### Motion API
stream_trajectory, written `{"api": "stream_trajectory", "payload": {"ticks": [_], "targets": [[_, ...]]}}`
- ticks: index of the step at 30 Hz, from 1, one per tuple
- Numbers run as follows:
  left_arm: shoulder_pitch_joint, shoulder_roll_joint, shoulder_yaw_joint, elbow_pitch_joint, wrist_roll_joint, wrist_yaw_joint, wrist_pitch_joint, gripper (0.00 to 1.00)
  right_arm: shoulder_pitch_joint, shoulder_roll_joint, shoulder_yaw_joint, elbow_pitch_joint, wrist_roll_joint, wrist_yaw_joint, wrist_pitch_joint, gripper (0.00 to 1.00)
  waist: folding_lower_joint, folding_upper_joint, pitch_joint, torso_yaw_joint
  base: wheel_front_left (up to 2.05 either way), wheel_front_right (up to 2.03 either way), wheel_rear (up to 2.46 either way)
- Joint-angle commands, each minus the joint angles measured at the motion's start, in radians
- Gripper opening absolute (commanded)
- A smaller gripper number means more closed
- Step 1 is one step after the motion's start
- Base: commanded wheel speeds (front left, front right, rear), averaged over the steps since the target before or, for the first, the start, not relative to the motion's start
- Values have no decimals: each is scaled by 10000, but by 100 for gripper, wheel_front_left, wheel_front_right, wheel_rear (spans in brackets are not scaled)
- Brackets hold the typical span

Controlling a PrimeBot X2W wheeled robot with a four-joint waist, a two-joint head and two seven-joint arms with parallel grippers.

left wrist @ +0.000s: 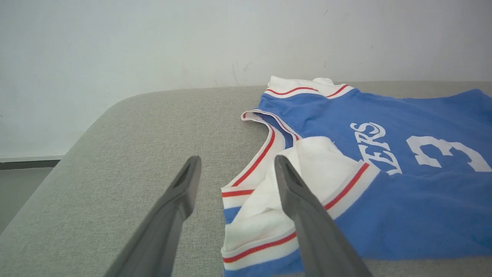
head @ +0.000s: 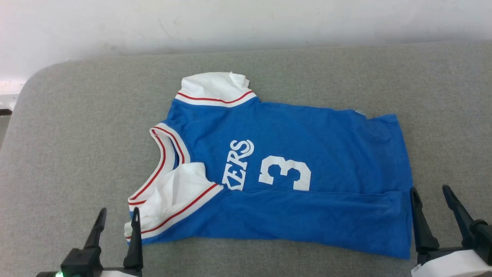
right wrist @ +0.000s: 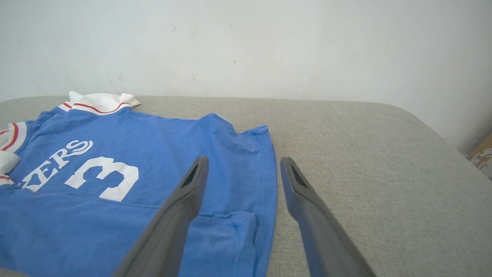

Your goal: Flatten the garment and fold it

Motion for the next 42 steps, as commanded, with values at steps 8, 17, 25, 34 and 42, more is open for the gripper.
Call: {"api": "stream_trajectory", "payload": {"ticks": [8,17,25,34,42], "targets": [[-325,906,-164,472,-323,-438,2478,100,-172,113,-3,24,-231,-7,16,100,1,0,290,-83,0,0,0],[-647,1424,-329,689,-1341,-1266,4545,100,-302,156,8,193,-173,-7,28,100,1,0,785,-320,0,0,0],[-1204,1595,-566,1244,-2127,-1839,5973,0,-537,160,88,255,-233,-7,132,100,1,0,1080,-476,0,0,0],[-1063,1516,-380,1027,-2356,-1724,5726,0,-778,-585,155,44,124,-7,1455,100,1,0,957,-484,0,0,0],[-837,1533,-470,531,-2213,-1546,5675,0,-519,-1099,33,-333,613,-7,4341,100,1,0,904,-320,0,0,0]]}}
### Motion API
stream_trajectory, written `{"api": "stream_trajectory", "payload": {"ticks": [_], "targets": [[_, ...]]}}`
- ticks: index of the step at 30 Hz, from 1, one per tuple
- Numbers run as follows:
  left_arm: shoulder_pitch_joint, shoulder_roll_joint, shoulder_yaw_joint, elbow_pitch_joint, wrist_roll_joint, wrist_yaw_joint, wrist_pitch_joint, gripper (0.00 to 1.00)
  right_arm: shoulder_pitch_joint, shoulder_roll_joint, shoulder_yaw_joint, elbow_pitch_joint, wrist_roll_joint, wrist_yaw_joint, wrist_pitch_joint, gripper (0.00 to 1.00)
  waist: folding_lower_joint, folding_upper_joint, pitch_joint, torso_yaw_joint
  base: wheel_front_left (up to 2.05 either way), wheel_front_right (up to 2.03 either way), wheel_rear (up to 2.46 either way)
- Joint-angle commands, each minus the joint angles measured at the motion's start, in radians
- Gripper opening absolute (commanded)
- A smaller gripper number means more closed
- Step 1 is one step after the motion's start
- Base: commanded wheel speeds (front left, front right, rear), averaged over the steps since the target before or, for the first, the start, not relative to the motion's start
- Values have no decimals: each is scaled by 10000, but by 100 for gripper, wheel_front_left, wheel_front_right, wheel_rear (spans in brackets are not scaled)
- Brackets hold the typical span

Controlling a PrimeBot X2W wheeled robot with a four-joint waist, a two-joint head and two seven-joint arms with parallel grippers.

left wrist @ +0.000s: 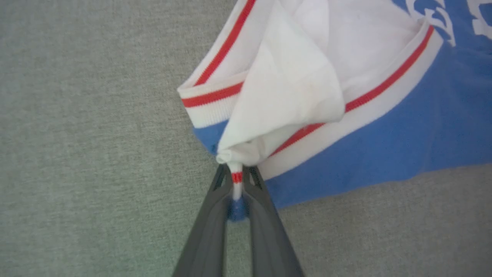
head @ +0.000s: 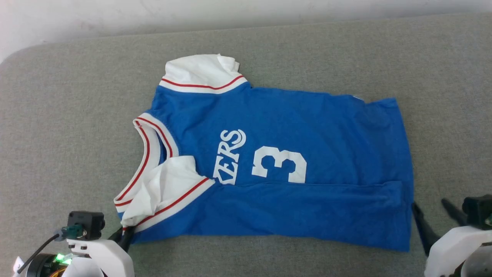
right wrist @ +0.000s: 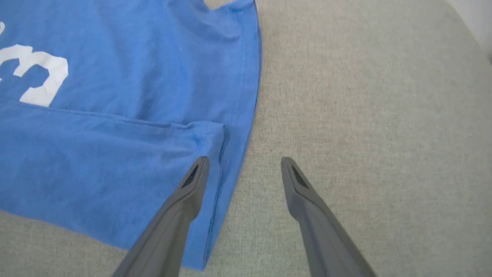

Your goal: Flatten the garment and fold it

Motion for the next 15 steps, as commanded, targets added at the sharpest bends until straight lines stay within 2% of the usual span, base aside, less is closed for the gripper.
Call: {"api": "stream_trajectory", "payload": {"ticks": [1,6,15], "targets": [[220,-70,-96,57,85,41,85,0,63,25,25,-16,107,-9,137,100,-1,0,7,32,0,0,0],[101,-88,-229,-77,130,40,154,0,426,-236,584,400,749,-9,1362,100,-1,0,39,164,0,0,0],[-6,-12,-276,-107,173,89,194,0,216,-216,716,1549,982,-9,1148,100,-1,0,129,239,0,0,0]]}}
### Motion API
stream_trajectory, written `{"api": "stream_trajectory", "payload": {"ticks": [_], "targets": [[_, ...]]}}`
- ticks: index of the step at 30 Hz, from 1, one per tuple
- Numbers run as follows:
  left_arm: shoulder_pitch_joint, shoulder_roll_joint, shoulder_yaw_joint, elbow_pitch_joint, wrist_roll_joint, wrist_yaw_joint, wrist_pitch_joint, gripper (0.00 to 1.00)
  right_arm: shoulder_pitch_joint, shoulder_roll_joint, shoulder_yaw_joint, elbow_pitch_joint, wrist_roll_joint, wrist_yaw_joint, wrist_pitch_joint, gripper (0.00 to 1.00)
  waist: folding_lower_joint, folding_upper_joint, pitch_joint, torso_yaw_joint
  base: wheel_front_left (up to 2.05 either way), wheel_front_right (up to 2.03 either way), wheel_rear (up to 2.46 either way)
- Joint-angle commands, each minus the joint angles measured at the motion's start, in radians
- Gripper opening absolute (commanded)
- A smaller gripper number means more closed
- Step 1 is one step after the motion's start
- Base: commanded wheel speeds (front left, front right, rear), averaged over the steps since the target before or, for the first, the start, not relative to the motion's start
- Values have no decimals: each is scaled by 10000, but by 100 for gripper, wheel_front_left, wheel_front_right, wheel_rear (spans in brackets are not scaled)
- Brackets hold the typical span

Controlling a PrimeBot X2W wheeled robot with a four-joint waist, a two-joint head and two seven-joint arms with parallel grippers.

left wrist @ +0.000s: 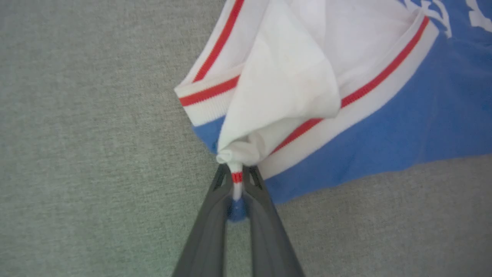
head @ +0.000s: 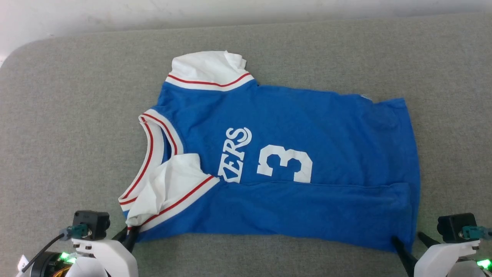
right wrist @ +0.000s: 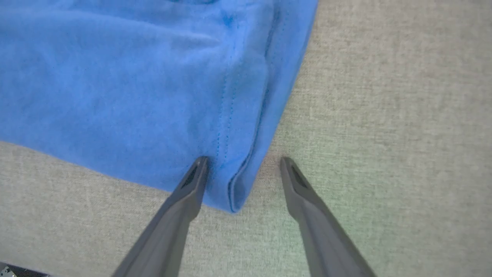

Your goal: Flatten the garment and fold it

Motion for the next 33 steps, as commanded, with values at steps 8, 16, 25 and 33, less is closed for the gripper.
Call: {"api": "stream_trajectory", "payload": {"ticks": [8,16,25,33], "targets": [[-133,40,-74,-32,24,95,163,0,-450,145,197,743,381,-11,312,0,0,0,210,16,0,0,0],[-19,-133,312,-444,-517,94,-209,0,-694,-151,-294,109,444,-11,185,0,0,0,-10,-80,0,0,0],[1325,14,781,-1654,-1364,480,438,0,-406,-618,-1212,-1244,750,-11,1214,0,0,0,-596,-188,0,0,0],[2396,-214,517,-2208,-1856,885,1177,0,381,-669,-1602,-1377,924,-11,1970,0,0,0,-651,-54,0,0,0]]}}
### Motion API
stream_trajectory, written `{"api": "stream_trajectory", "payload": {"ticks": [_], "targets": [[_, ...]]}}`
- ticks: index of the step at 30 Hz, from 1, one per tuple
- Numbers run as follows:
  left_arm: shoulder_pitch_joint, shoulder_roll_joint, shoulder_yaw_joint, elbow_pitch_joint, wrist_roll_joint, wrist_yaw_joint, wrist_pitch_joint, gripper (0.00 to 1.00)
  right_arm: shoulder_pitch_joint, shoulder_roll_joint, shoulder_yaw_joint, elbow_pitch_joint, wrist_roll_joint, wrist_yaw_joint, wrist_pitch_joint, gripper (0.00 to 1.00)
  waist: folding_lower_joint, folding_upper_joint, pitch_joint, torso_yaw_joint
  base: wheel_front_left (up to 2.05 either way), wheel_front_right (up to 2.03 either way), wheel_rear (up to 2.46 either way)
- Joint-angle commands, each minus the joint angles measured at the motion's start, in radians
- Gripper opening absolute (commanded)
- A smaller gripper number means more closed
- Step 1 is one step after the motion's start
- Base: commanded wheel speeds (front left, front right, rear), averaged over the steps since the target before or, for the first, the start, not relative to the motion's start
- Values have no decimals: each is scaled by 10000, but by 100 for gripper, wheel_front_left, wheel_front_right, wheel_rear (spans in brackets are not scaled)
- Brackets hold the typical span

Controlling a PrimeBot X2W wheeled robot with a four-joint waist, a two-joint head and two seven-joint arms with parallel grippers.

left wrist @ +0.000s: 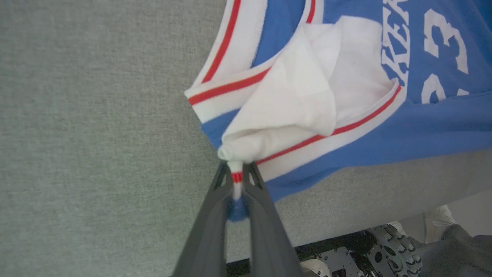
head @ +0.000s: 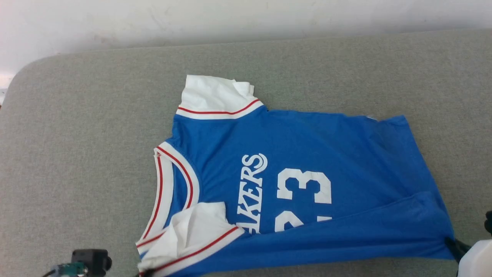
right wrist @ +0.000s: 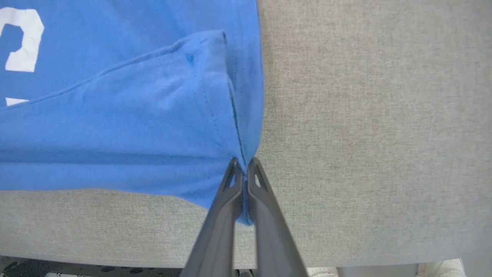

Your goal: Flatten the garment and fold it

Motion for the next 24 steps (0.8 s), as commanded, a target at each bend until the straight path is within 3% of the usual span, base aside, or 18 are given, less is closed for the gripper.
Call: {"api": "stream_trajectory", "payload": {"ticks": [1,8,17,18,19,20,21,23,24], "targets": [[133,-25,-20,37,-99,114,76,0,115,13,-68,52,1,-23,52,0,0,0,18,44,0,0,0],[48,-210,-310,632,-196,31,170,0,324,124,161,594,-126,-23,147,0,0,0,-30,175,0,0,0],[-767,-539,-366,1788,-62,-325,-644,0,138,241,444,1216,-232,-23,-439,0,0,0,-257,225,0,0,0],[-811,-566,-380,1892,-45,-348,-712,8,123,246,461,1269,-244,-23,-509,12,0,0,-270,221,0,0,0],[-841,-596,-391,1973,-48,-372,-767,24,105,242,486,1290,-249,-23,-612,51,0,0,-280,216,0,0,0],[-858,-651,-368,2026,-88,-380,-839,36,89,260,472,1302,-251,-23,-734,100,0,0,-287,211,0,0,0],[-856,-696,-347,2058,-130,-374,-883,46,77,277,455,1305,-251,-23,-835,100,0,0,-288,207,0,0,0],[-817,-771,-264,2041,-216,-365,-1023,94,88,296,450,1251,-205,-23,-966,100,0,0,-280,198,0,0,0],[-772,-809,-188,2008,-265,-331,-1110,100,108,290,441,1190,-185,-23,-1033,100,0,0,-274,192,0,0,0]]}}
